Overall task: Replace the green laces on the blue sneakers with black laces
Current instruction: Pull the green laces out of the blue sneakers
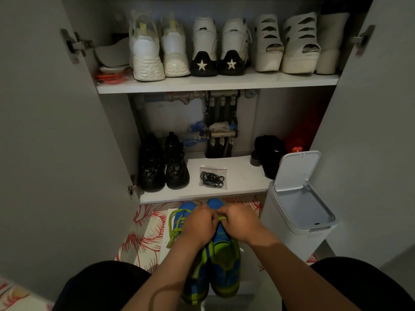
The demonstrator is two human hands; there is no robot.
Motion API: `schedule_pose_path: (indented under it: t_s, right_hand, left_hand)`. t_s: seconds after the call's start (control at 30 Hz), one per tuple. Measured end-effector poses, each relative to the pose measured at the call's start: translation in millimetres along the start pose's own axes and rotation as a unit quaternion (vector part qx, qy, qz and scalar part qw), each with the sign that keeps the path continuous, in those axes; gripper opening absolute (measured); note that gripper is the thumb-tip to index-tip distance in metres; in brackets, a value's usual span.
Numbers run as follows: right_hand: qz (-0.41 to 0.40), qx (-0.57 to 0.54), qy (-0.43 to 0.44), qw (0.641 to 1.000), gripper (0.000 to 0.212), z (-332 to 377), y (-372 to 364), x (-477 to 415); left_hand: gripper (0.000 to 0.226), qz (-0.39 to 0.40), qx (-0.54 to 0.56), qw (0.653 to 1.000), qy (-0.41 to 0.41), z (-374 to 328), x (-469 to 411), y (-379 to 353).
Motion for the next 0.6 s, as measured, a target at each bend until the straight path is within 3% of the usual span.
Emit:
schedule_pose_path:
  t_s: [0.2,0.37,0.47,0.53,0.6]
  right_hand:
    - [-0.036,-0.026,-0.062,0.997,0.016,-12.0,11.0,-2.2]
    - [-0.156,-0.043,-0.124,0.979,0.020,-36.8,51.5,-1.7]
    - [-0.073,0.039,-0.084,0.993,0.026,-41.3,54.2,-4.5]
    - [-0.028,0.068,-0.054,0.996,0.043,-39.7,49.8,-3.8]
    - [0.001,0.022,-0.023,0.999,0.066,-37.2,45.3,-1.2]
  left_hand:
    - [0.003,0.032,-0.009,0.999,-0.005,-5.0,4.7,-1.8]
    - [0.018,0.044,0.037,0.998,0.027,-0.7,5.0,-0.8]
    - [0.010,0.037,0.027,0.998,0.033,-6.2,6.6,-4.5]
    - [0.020,0.006,-0.002,0.999,0.043,-9.7,5.6,-2.9]
    - [0.023,-0.032,-0.024,0.998,0.046,-12.6,4.2,1.4]
Point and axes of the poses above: each hand's wrist, its own x-axis away from the middle knuckle, its own y-axis out of the back of the hand, z = x × y, the point moved 5 cm from there along -x, towards the middle knuckle, and after that the axes turned 2 degrees about -y, right-handed, at the moved point
